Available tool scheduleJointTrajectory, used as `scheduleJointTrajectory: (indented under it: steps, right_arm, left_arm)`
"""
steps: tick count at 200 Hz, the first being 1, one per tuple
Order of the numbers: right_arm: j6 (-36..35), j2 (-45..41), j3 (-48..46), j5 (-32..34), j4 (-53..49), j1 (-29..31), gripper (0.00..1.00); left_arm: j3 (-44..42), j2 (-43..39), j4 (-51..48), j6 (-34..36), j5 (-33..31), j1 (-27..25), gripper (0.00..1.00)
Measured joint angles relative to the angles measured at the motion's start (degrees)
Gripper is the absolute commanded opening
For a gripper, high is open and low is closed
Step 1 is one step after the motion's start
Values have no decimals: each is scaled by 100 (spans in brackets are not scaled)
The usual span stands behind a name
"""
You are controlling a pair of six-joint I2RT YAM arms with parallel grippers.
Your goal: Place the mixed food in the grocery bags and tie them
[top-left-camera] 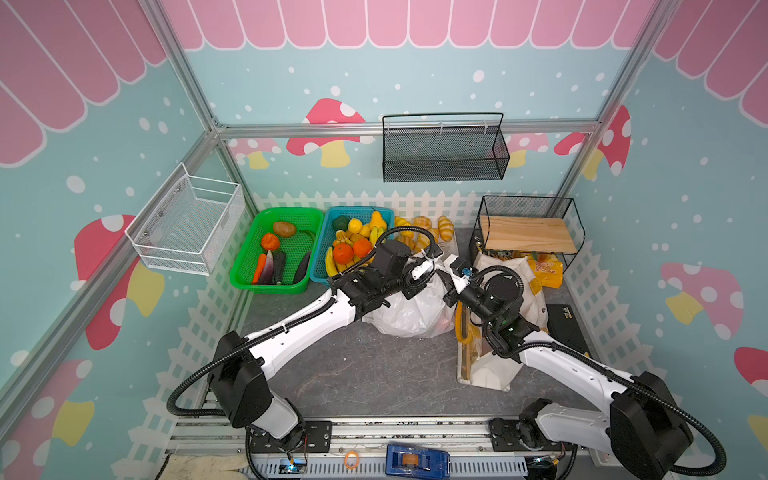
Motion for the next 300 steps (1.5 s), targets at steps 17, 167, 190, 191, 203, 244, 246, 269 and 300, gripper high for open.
scheduleJointTrajectory:
  steps: [17, 167, 190, 191, 203, 244, 246, 269, 300]
  right_arm:
    - [-66, 0, 0, 0, -22, 0, 0]
    - [-1276, -142, -50, -859, -238, -485, 48]
    - [-1377, -55, -46, -1250, -273, -485, 51]
    - [-1381, -50, -46, -1261, -273, -485, 51]
    - [-1419, 13, -31, -1408, -293, -485, 52]
    - [-1574, 315, 164, -1508, -302, -485, 52]
    - [-1582, 332, 179, -1504, -302, -485, 52]
    - [-1696, 459, 337, -1508, -304, -498, 50]
    - [-1823, 516, 396, -1554, -313, -581, 47]
  left_arm:
    - [7, 2, -11, 142, -46, 39, 23]
    - [-358, -85, 415, 1150, 907, 564, 0]
    - [-358, -96, 431, 1161, 999, 562, 0]
    - [-358, -96, 428, 1161, 1003, 562, 0]
    - [-358, -98, 428, 1161, 1036, 562, 0]
    - [-358, -103, 422, 1196, 1110, 564, 0]
    - [-358, -103, 420, 1200, 1110, 564, 0]
    - [-358, -103, 387, 1246, 1113, 564, 0]
    - [-358, -111, 334, 1294, 1113, 564, 0]
